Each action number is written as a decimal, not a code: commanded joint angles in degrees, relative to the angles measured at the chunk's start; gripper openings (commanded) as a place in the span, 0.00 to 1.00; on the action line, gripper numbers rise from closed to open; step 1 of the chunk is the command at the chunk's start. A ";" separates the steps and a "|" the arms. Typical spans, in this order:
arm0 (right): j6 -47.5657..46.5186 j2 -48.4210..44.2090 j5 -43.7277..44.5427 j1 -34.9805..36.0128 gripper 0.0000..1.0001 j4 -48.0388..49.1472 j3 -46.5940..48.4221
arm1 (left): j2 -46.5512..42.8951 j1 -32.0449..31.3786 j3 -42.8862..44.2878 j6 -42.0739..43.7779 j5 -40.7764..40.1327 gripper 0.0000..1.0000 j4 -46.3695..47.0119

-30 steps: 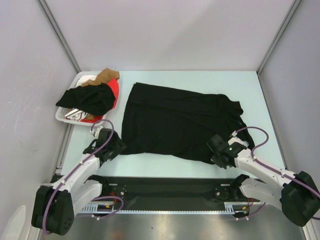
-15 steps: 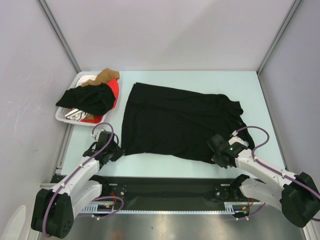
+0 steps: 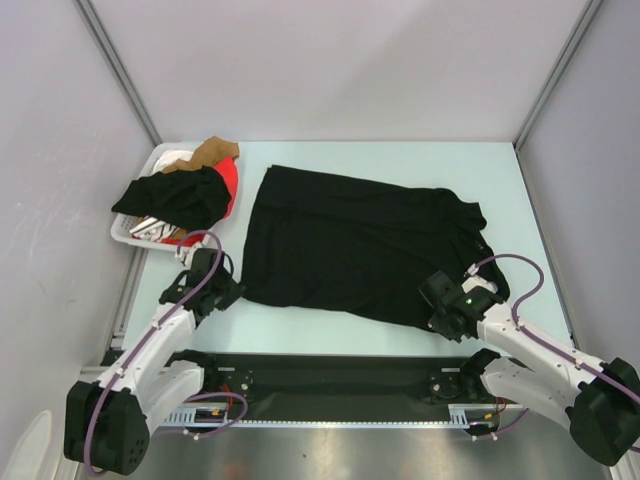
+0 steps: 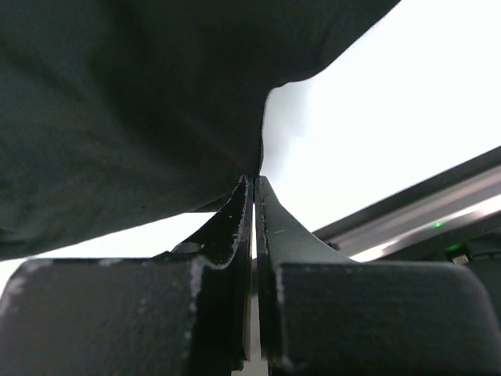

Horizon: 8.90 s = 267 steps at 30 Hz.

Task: Fold and stack the tank tops
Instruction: Fold the tank top

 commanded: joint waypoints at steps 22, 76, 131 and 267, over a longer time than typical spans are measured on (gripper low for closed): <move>4.69 -3.67 4.07 5.50 0.00 -14.81 11.09 | 0.52 14.29 6.87 4.49 5.69 0.00 -2.50; -26.41 41.77 2.41 -27.55 0.00 14.96 41.33 | 48.68 9.55 49.94 -4.56 4.81 0.00 4.45; -31.33 39.94 0.48 -31.33 0.61 28.40 35.82 | 51.33 4.63 56.88 9.93 8.06 0.73 12.89; -29.05 104.27 -44.96 -33.70 0.96 41.33 110.07 | 13.90 -67.90 6.00 -16.70 -7.13 0.91 7.80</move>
